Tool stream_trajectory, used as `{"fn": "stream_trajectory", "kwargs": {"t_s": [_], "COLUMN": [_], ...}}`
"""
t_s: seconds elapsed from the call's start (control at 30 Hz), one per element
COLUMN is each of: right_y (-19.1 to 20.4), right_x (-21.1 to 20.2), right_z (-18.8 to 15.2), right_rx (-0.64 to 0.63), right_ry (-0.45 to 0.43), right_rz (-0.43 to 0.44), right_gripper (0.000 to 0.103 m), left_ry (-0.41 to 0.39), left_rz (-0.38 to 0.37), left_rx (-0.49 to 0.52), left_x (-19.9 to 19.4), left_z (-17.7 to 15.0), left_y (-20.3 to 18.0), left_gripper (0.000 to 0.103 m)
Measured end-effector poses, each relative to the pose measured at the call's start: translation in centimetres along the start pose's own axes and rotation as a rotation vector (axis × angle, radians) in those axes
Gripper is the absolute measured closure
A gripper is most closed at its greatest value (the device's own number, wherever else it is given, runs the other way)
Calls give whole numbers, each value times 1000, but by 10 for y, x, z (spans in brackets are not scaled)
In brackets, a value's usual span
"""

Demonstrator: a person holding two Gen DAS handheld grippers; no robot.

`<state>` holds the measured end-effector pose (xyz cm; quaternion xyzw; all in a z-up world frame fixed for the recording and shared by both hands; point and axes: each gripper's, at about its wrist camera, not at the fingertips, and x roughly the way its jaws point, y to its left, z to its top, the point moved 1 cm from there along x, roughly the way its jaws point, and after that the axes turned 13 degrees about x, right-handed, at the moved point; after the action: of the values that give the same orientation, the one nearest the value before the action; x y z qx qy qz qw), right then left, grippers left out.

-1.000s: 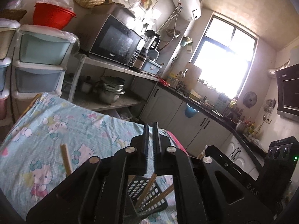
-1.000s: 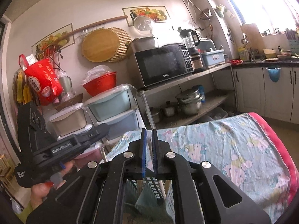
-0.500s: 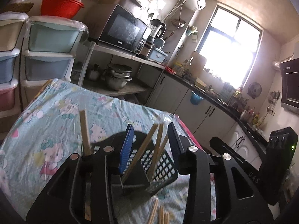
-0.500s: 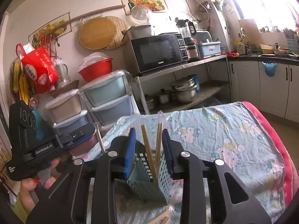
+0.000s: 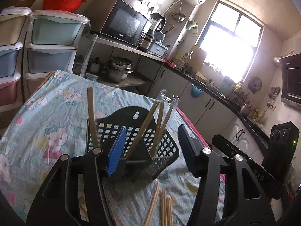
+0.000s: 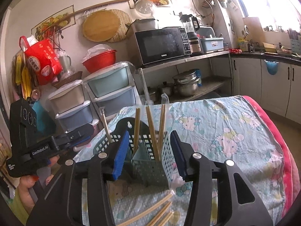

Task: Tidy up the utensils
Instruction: 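Withdraw both tools upward from the holder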

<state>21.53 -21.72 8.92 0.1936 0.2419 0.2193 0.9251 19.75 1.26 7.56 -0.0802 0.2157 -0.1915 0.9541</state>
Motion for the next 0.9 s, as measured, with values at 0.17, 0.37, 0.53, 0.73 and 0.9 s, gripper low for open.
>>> {"fn": "stream_trajectory", "kwargs": {"t_s": [0.17, 0.37, 0.53, 0.73, 0.9], "right_y": [-2, -1, 1, -2, -5], "right_x": [-4, -9, -11, -12, -12], "right_z": [-7, -15, -22, -31, -41], "right_rx": [1, -4, -9, -8, -12], "right_ry": [16, 35, 54, 79, 105], "right_rz": [-8, -8, -7, -11, -21], "right_gripper": [58, 53, 52, 47, 47], "left_ry": [6, 11, 24, 53, 92], "left_rz": [0, 10, 21, 29, 34], "left_rx": [-1, -5, -10, -21, -34], "left_x": [-7, -15, -18, -18, -16], "left_z": [-7, -15, -19, -30, -40], "left_y": [-3, -3, 1, 4, 8], "left_gripper": [42, 27, 18, 17, 17]}}
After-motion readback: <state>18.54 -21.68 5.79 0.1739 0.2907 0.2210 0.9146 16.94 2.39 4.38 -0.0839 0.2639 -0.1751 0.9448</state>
